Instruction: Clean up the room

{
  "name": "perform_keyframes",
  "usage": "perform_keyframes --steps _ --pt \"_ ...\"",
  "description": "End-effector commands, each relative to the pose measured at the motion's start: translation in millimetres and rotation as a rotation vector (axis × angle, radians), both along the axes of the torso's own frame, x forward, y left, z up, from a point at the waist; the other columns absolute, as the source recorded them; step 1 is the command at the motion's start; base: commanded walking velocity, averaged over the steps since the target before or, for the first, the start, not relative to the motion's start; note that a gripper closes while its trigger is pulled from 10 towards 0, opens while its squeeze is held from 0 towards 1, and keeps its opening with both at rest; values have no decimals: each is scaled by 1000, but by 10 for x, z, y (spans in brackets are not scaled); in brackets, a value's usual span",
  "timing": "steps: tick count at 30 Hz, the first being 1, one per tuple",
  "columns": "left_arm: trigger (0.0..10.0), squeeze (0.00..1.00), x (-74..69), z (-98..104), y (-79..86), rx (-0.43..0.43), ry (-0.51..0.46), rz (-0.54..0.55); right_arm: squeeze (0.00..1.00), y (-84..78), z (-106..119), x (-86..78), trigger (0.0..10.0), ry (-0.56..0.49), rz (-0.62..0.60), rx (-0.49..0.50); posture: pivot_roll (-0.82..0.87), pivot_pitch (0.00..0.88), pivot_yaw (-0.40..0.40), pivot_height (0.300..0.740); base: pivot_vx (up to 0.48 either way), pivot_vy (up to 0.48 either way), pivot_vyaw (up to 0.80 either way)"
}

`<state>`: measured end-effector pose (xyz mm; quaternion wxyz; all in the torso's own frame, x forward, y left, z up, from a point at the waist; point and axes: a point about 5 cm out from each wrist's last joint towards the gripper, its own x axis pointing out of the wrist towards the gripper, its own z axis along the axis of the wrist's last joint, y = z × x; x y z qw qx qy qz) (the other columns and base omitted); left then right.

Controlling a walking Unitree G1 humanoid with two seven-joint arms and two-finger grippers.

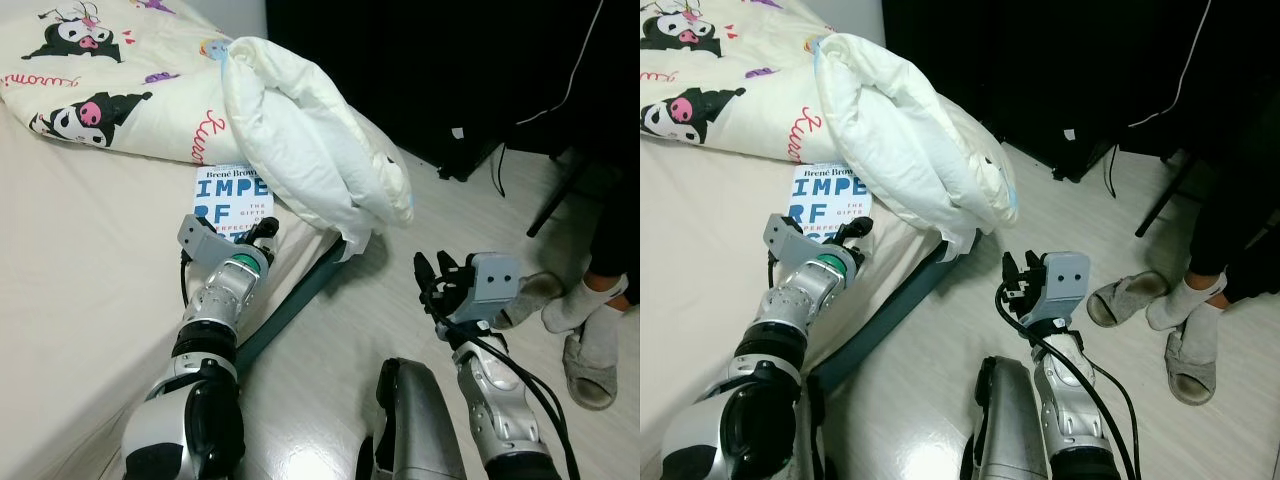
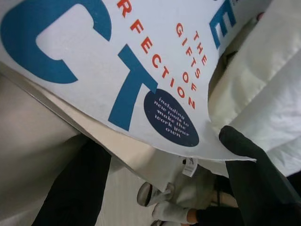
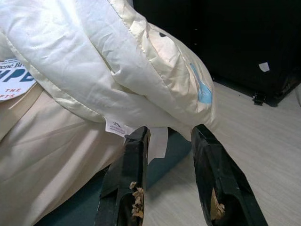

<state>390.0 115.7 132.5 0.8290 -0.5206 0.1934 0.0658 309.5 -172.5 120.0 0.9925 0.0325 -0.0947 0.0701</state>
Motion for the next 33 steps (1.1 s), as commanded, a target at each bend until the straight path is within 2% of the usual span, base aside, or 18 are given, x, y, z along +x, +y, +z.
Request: perform_keyframes --steps 1,4,5,6,7,8,17,23,24,30,32,33 --pt "10000 0 -65 -183 -25 -17 96 7 0 2 -64 -21 10000 26 -2 0 -72 164 18 500 0 0 0" --pt "10000 0 -58 -200 50 -2 117 55 0 6 -58 -18 10000 25 1 -1 -72 164 18 500 0 0 0" --pt "7490 0 -50 -193 70 -5 118 73 0 5 -60 -22 10000 25 0 -2 -72 164 18 500 0 0 0" --pt "2431 0 -40 -177 79 -6 112 78 0 4 -65 -29 10000 27 0 -2 -72 164 18 500 0 0 0" --pt "2431 0 -40 -177 79 -6 112 78 0 4 -65 -29 10000 27 0 -2 -72 164 18 500 0 0 0" --pt "0 0 -31 -159 90 -3 109 85 0 2 -69 -36 10000 28 -2 -2 -82 169 19 500 0 0 0" --pt "0 0 16 -71 117 3 69 92 0 5 -80 -46 10000 31 -3 -1 -82 169 19 500 0 0 0" --pt "0 0 78 112 155 -39 -2 81 0 12 -77 -41 10000 29 -3 2 -82 169 19 500 0 0 0" --pt "0 0 108 255 178 -49 -69 64 0 5 -79 -45 10000 29 -6 1 -82 169 19 500 0 0 0" --pt "0 0 121 363 211 -54 -112 58 0 2 -81 -53 10000 29 -8 2 -60 178 25 500 0 0 0" --pt "0 0 101 761 272 -87 -268 31 0 15 -97 -46 10000 35 -5 3 -41 176 25 500 0 0 0" --pt "0 0 68 925 258 -72 -339 17 0 29 -91 -33 10000 35 -3 4 -41 176 25 500 0 0 0"
